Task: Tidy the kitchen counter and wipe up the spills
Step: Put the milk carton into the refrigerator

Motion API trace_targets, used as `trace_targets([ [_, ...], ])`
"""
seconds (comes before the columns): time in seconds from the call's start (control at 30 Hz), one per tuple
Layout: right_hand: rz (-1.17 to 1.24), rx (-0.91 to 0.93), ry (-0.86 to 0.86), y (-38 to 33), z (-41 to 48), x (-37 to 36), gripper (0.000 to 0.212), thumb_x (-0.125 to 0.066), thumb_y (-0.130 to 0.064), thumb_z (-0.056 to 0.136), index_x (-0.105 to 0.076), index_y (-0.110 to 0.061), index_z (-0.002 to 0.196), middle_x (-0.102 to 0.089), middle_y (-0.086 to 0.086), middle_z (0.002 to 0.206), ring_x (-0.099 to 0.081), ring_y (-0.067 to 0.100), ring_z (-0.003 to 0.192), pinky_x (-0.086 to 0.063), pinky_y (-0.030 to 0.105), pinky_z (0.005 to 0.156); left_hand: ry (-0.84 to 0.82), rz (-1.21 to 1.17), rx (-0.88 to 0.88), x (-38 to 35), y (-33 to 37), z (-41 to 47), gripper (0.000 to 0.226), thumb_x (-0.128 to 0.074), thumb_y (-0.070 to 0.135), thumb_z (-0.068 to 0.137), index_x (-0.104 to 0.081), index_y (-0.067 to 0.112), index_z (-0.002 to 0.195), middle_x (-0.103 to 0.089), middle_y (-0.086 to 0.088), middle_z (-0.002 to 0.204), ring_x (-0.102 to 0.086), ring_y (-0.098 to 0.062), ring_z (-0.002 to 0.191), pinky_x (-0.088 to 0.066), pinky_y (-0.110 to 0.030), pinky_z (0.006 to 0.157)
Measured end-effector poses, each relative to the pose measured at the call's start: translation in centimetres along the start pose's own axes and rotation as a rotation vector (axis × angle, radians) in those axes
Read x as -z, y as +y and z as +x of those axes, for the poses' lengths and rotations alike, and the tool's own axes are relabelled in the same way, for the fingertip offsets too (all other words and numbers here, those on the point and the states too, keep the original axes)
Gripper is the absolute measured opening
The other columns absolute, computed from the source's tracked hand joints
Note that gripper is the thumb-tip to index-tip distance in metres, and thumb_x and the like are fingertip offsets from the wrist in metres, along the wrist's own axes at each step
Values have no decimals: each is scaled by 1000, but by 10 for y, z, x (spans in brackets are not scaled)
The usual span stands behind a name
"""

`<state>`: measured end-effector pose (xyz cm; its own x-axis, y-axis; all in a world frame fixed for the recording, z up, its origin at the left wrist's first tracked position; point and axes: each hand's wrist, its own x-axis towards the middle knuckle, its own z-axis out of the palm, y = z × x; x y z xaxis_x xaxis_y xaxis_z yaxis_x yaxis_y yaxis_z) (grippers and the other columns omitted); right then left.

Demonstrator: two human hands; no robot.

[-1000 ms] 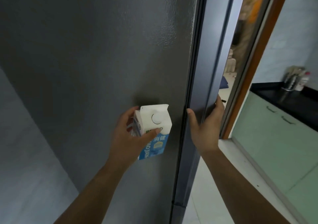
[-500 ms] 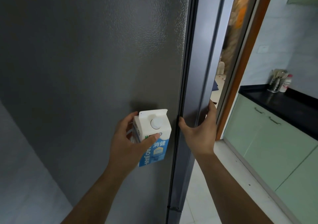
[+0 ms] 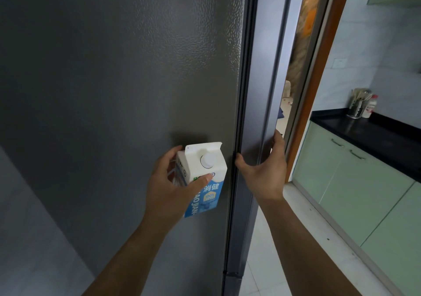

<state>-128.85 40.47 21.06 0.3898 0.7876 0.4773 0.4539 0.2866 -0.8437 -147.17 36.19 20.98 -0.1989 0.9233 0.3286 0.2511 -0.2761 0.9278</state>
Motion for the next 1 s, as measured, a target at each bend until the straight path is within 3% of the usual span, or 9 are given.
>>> trace_targets([
  [0.1,-5,-7,-3,0,0,0,90,-83,-24,65,-29,-22,138,-46,-1,137,-44,17,126,-36,24,98,6,-15,1,1,-1,0,72,-87,33,55,-51,33,116,-61,11,115,-58,-4,103,-51,-23,80],
  [0.23,-28,-5,17,1,0,-1,92,-83,-24,65,-29,-21,139,-46,-1,138,-44,18,127,-33,22,98,-6,-13,0,1,-2,1,80,-77,53,42,-50,36,116,-60,13,115,-57,-3,105,-50,-22,80],
  [0.37,-45,-7,17,1,0,-1,92,-83,-26,64,-29,-22,138,-47,-2,138,-44,16,126,-33,20,96,-5,2,-15,2,-3,3,71,-87,29,57,-51,32,118,-61,10,116,-57,-5,105,-49,-22,80],
  [0.57,-50,9,36,-1,1,-1,90,-83,-27,63,-31,-21,137,-48,-1,136,-47,17,125,-42,32,103,8,-26,-19,-1,1,0,82,-76,54,39,-52,35,115,-62,12,114,-59,-2,103,-49,-21,80],
  [0.7,-23,16,55,3,3,8,89,-82,-22,64,-32,-22,136,-50,-2,133,-48,15,122,-41,28,102,10,-38,-19,-4,2,-2,80,-77,53,40,-53,36,114,-62,13,114,-60,-5,104,-49,-22,80],
  [0.8,-6,27,24,12,10,30,87,-81,-21,66,-31,-23,137,-52,-2,131,-49,15,121,-40,27,102,7,-32,-18,-9,5,-5,73,-86,41,46,-52,40,110,-62,14,112,-59,-2,104,-47,-13,76],
  [0.9,-29,64,-13,27,20,49,85,-82,-31,65,-34,-25,135,-52,-4,131,-50,14,122,-44,38,103,-7,-34,-29,-20,8,-10,66,-82,37,47,-51,48,104,-62,18,110,-58,5,101,-45,-8,73],
  [1.0,-80,124,6,39,24,61,88,-81,-36,64,-35,-23,137,-47,-3,131,-48,12,117,-47,33,98,-7,-49,-27,-37,13,-15,63,-84,41,46,-52,51,99,-63,22,106,-59,3,101,-46,-12,74],
])
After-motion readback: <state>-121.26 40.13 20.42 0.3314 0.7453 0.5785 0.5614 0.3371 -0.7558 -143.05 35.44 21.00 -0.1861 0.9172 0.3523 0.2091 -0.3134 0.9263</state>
